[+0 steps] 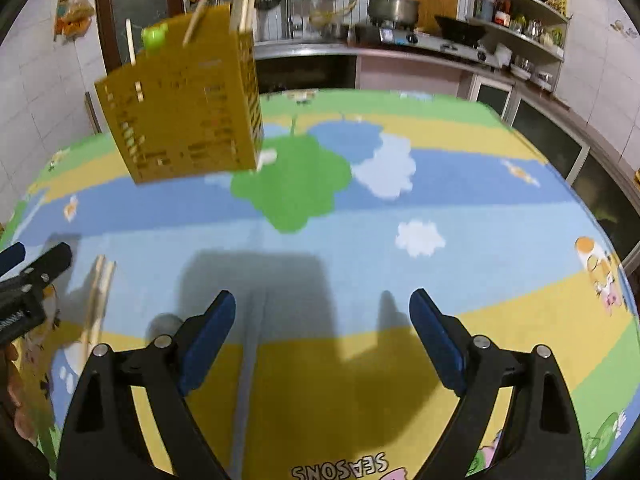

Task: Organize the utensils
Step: 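Open both tools and withdraw them back over the remaining chopsticks, then close the left tool on a chopstick while the right tool grasps another chopstick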

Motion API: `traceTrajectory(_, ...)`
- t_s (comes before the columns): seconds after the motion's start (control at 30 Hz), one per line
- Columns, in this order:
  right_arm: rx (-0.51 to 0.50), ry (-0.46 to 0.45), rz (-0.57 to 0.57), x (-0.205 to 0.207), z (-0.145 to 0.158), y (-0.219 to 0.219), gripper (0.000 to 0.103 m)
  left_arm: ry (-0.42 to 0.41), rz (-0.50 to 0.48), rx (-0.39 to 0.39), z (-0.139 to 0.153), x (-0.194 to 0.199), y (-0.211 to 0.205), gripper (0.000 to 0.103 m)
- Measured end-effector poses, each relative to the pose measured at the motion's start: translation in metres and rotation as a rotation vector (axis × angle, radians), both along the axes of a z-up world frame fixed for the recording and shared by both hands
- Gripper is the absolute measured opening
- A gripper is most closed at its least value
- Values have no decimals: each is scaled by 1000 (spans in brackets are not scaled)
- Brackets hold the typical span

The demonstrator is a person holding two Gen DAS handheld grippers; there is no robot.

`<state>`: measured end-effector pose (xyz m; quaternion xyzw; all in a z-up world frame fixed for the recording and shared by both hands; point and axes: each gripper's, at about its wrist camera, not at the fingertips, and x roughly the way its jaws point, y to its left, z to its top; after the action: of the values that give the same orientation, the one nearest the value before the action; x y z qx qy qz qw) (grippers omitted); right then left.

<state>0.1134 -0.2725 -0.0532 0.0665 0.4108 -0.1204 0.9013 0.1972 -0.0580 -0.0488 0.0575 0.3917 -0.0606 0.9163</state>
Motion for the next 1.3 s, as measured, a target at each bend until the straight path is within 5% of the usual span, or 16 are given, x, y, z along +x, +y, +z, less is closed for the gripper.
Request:
traceTrajectory(0.3,21,39,-6,1,-12,1,87,122,38,-32,-28,12,2,98)
traceTrajectory(0.6,16,43,-8,3,-14,2,87,127,39,-26,-30,14,0,98)
traceTrajectory(0.7,19,41,-6,2,-13,2,78,126,22,-24,-30,11,-4,96)
traceTrajectory(1.03,23,30,37,2,-7,25,24,129,-37,-36,-23,8,-17,50)
traceTrajectory(1.2,56,28,35,7,-6,25,9,161,-61,-38,-19,14,-25,27)
traceTrajectory(1.3,77,19,27,7,-6,24,9,156,-78,-30,-19,13,-29,18)
